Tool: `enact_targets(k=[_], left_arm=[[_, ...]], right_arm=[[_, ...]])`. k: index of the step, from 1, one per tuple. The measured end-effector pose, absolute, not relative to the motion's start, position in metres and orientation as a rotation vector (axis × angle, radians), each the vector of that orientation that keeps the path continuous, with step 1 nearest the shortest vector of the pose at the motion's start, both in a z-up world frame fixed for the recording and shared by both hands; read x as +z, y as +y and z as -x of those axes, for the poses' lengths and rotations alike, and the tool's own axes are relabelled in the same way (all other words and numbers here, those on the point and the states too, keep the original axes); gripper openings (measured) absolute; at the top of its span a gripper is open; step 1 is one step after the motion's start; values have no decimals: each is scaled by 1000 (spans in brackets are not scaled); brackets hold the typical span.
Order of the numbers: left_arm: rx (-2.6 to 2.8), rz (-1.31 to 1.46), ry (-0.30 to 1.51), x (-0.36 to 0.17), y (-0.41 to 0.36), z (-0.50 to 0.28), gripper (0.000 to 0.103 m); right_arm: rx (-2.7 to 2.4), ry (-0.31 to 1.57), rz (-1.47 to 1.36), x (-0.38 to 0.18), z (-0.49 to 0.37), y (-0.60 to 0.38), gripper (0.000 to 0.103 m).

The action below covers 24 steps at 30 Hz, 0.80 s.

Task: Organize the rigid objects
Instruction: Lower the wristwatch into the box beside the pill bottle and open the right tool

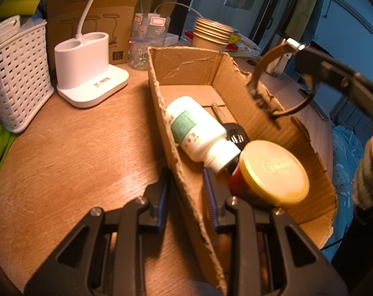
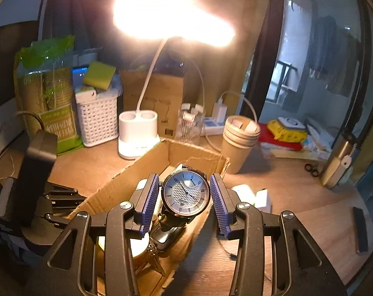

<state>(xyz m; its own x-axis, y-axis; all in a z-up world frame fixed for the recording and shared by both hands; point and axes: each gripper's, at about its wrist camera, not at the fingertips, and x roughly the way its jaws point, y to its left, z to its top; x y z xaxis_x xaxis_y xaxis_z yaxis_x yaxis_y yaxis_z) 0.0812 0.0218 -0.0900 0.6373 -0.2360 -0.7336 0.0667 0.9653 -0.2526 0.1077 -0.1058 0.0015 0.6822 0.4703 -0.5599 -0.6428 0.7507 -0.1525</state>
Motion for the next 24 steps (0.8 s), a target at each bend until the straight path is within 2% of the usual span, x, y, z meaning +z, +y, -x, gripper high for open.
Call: enact_targets(k=[24], left_arm=[[-174,210,864,-90,22,-81,29]], right_arm=[[643,611,351,-31,-112,-110,45]])
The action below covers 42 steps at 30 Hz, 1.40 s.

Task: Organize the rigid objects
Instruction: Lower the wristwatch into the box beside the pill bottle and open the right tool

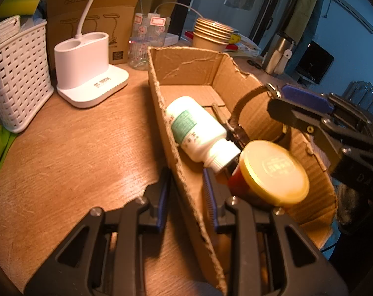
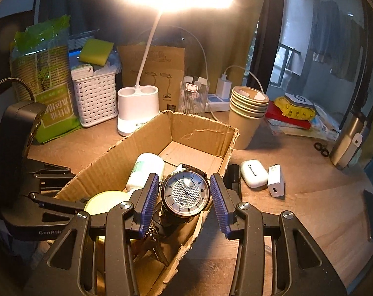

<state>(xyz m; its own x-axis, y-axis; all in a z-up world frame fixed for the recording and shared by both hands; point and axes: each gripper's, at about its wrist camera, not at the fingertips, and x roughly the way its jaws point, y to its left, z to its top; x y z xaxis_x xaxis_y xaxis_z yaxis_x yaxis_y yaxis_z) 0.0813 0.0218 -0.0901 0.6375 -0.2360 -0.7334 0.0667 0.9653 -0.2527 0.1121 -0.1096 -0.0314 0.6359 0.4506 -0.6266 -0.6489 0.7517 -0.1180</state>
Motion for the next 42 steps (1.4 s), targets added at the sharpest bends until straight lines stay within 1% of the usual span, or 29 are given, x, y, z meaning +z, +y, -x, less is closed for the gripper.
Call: enact_targets(k=[13,19,34,39,42], left_arm=[[-174,210,864,-90,22,-81,29],[-174,210,864,-90,21,-81,29],[-175,212,864,-90,20,-81,29],[-176,213,864,-90,19,-81,29],[-178,215,865,-90,19,-81,29]], right_arm=[[640,627,359,-32,-104,-120,46],[588,596,257,-22,-117,-135,47],[495,693,298,-50,-137,-137,48],[500,688,274,-49,-138,-139,53],[507,681,257,-46,-137,-142,54]])
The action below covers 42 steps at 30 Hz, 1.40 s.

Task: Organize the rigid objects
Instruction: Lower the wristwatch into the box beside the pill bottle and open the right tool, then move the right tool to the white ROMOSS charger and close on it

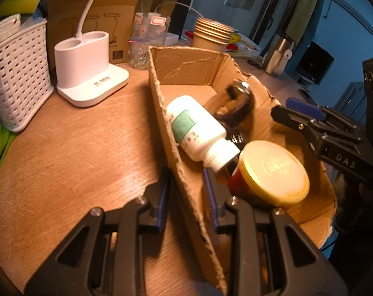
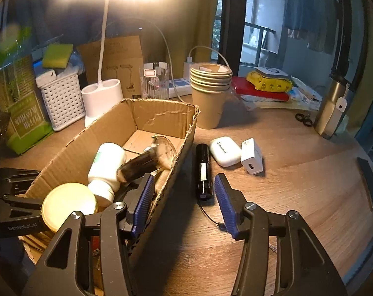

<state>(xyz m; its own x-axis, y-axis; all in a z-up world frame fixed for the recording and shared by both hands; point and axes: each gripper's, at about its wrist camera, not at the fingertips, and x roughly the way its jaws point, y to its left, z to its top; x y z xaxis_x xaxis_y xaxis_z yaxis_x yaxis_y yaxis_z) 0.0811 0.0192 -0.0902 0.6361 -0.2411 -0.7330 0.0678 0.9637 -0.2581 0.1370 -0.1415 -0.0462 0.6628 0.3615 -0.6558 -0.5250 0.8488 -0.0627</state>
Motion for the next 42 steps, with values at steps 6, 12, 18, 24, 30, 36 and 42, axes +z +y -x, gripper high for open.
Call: enact_targets(k=[6,12,18,24,30,36,42], left_arm=[[-181,217,867,-91,23,-83,29],[-180,216,866,-91,23,-83,29],[-181,217,866,-91,23,-83,29],[-180,216,866,-91,23,-83,29],[-181,217,866,-91,23,-83,29],[-180,217,866,-91,23,-83,29],[-180,217,866,-91,23,-83,29]], right_arm=[[510,664,234,-41,-136,-148,55],[478,646,198,-35,-139,-161,55],[456,646,173,-36,-144,-173,55],[423,655,157,-40,-152,-182,55],[390,668,134,-47,-164,-191,55],[371,684,112,-51,-181,-197,55],[354,701,81,-57,-202,-202,55]])
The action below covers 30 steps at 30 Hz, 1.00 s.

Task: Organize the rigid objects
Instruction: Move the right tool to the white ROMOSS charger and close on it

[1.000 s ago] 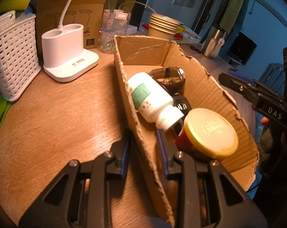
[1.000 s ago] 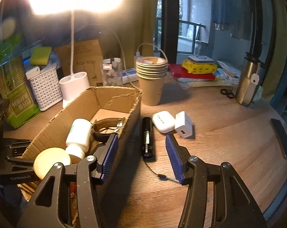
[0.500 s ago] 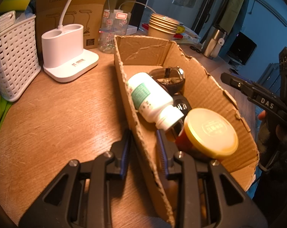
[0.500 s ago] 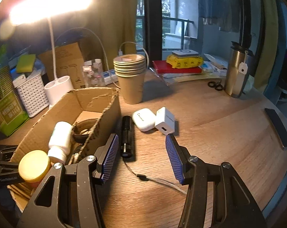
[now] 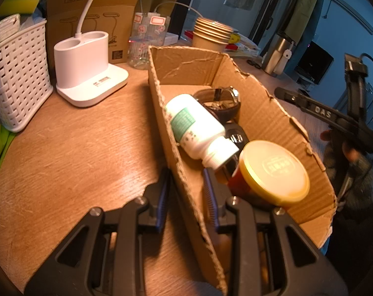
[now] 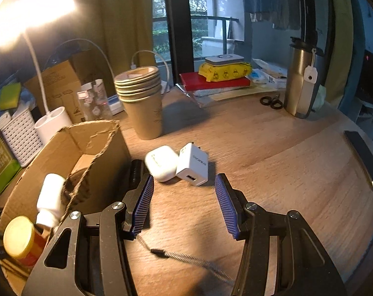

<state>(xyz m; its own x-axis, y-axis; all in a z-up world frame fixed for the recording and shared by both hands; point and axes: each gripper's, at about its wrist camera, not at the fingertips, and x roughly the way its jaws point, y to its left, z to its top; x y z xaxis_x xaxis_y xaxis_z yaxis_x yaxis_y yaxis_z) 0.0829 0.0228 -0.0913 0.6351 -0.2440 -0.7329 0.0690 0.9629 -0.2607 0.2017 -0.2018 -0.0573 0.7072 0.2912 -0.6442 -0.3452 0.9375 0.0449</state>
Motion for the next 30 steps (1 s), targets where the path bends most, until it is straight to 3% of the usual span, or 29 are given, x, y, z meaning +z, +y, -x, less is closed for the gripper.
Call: enact_targets(k=[30], left_arm=[[-180,217,866,-92,23,-83,29]], right_arm=[[350,855,-50,-87,-273,-209,55]])
